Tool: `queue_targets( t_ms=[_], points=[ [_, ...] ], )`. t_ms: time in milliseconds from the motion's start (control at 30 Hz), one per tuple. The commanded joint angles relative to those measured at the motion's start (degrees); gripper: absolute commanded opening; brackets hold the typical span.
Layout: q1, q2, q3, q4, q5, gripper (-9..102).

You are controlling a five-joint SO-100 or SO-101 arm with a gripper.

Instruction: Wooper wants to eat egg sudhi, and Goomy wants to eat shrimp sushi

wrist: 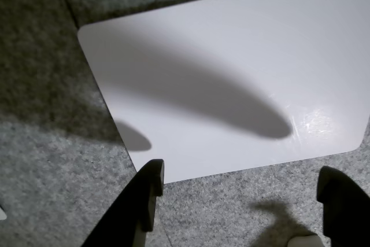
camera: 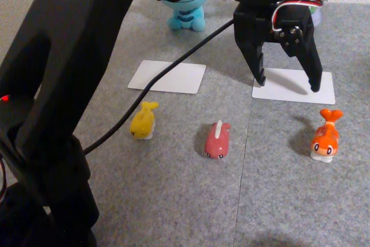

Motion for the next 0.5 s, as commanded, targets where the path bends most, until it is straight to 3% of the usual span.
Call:
queue_targets(
  t_ms=[0, 333, 467],
  points=[
    [-6.5, 20.5, 24.2, -17.2, 3.1, 30],
    [-6.5, 21.1, 24.2, -16.7, 3.1, 30],
    [-7.1, 25.1, 23.6, -10.9, 3.2, 30]
  ],
)
